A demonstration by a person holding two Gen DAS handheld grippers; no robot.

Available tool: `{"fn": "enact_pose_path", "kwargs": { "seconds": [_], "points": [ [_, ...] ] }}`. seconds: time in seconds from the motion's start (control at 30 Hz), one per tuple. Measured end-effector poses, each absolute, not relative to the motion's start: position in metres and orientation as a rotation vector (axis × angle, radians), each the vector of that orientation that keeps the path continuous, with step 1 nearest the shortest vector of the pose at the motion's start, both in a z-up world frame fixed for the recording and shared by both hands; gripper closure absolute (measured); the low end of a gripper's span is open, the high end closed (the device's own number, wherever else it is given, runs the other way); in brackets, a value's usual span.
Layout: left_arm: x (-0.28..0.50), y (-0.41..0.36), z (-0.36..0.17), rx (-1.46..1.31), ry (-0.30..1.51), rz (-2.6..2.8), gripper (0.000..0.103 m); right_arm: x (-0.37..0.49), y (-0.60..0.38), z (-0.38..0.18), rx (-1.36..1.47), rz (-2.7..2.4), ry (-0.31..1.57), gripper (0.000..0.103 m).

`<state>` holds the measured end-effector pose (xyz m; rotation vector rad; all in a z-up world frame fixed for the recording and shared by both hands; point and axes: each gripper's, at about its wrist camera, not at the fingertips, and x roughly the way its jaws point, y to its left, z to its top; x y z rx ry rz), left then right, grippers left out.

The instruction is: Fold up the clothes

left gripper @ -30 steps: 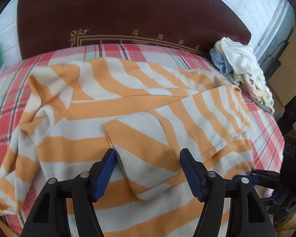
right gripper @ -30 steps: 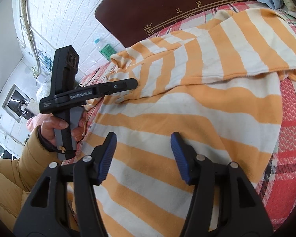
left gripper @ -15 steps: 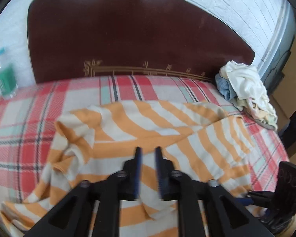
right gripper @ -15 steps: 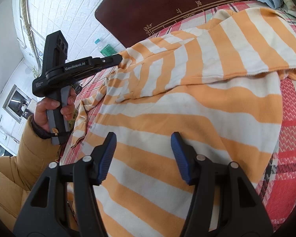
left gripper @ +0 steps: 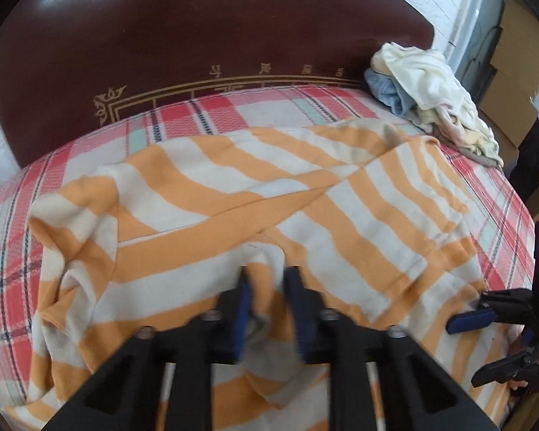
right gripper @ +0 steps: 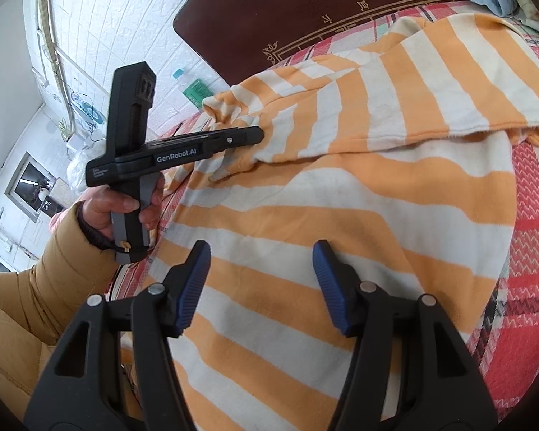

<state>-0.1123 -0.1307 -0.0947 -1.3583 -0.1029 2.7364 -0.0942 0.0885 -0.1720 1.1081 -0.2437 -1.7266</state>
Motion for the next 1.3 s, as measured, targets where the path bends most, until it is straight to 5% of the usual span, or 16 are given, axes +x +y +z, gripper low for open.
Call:
{"fn": "enact_pose_path", "kwargs": {
  "seconds": [0.33,0.4,0.43,0.47,0.63,0.8,1.3],
  "points": [
    [-0.123,-0.168,-0.069,-1.315,-0.183,2.880,0.091,-0.093,0.090,-0.172,1.107,-1.729,-0.245,0.042],
    [-0.126,-0.178,-0.081,-1.386,-0.288,2.807,0.068,-0.093,0.089,-0.172,1.109,-1.732,-0.247,0.042],
    [-0.124,-0.181,-0.085,-1.400,-0.305,2.817,0.048,-0.093,0.089,-0.172,1.111,-1.733,-0.246,0.042],
    [-0.121,-0.184,-0.088,-1.410,-0.315,2.835,0.041,-0.092,0.089,-0.171,1.113,-1.737,-0.241,0.042],
    [-0.095,-0.193,-0.087,-1.387,-0.347,2.885,0.041,-0.091,0.088,-0.158,1.102,-1.730,-0.234,0.042],
    [-0.049,-0.201,-0.067,-1.338,-0.287,2.960,0.026,-0.100,0.084,-0.131,1.016,-1.767,-0.208,0.042],
    [0.073,-0.225,-0.085,-1.625,-0.276,2.979,0.022,-0.101,0.020,-0.142,1.075,-1.689,-0.094,0.039]
  ]
}}
